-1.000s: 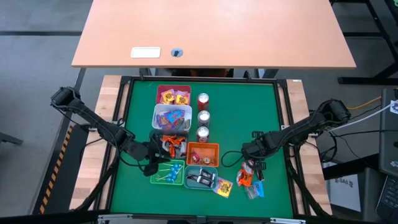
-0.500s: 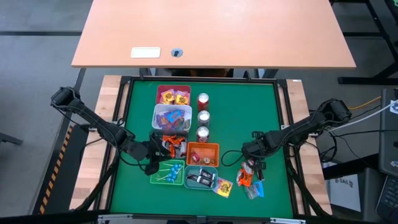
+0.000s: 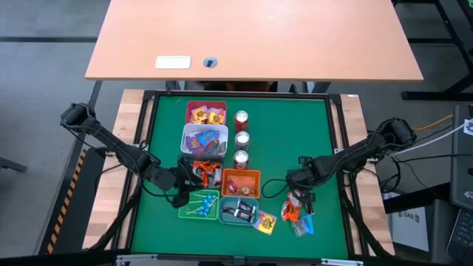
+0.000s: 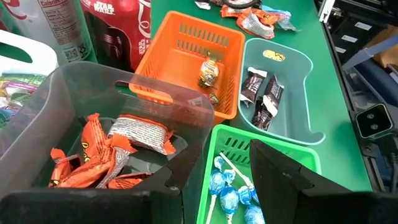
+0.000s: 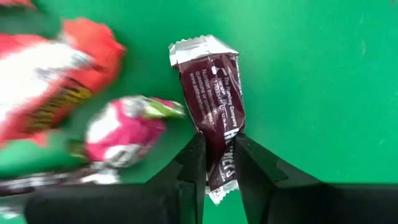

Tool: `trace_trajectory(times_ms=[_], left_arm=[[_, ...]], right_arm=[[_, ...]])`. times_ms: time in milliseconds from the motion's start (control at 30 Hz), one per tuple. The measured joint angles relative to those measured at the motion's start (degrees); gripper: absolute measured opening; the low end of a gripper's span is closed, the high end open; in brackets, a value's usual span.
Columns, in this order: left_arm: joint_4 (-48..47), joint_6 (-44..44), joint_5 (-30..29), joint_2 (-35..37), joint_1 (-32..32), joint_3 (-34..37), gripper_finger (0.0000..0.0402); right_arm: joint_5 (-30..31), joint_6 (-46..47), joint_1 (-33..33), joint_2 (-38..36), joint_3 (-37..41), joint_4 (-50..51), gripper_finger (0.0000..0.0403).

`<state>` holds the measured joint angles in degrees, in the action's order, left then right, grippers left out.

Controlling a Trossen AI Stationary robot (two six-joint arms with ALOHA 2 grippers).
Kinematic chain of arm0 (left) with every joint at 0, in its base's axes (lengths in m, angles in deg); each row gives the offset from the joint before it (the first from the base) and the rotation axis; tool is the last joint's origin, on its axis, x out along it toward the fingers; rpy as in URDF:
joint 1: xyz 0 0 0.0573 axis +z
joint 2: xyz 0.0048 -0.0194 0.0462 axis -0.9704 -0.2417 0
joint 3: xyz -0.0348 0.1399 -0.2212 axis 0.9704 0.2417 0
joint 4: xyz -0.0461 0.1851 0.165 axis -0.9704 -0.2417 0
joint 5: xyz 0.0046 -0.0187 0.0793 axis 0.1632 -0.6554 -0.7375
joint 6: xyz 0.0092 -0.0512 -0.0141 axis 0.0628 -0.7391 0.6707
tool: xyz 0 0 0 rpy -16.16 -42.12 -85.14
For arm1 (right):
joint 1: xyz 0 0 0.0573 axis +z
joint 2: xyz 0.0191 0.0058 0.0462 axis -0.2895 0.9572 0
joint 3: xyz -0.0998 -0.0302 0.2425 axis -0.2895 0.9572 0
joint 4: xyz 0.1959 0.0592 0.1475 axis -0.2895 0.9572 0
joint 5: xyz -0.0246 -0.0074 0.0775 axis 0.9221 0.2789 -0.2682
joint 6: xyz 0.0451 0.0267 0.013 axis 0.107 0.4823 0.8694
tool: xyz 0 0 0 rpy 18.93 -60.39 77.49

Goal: Sort candy
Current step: Put the brown candy into the teal green bin

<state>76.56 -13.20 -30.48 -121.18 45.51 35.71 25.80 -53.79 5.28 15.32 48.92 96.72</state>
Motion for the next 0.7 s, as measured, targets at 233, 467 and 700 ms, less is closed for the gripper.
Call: trace_trajectory(times_ms=[233,467,700], left_arm=[[0.0,0.1,-1.9,0.0,0.1,0.0,0.0122],[1.1,0.1,-4.3,0.0,0.1,0.0,0.0121],[2.6,1.7,-14.1,0.0,0.4,0.0,0.0121]], right_arm=[[-0.1,-0.2,0.0,0.0,-7.5,3.1,0.0072],[0.0,-0.2,0.0,-0.1,-17.6,4.0,0.0073],[-1.5,-0.2,0.1,0.0,-20.7,-13.0,0.0073]])
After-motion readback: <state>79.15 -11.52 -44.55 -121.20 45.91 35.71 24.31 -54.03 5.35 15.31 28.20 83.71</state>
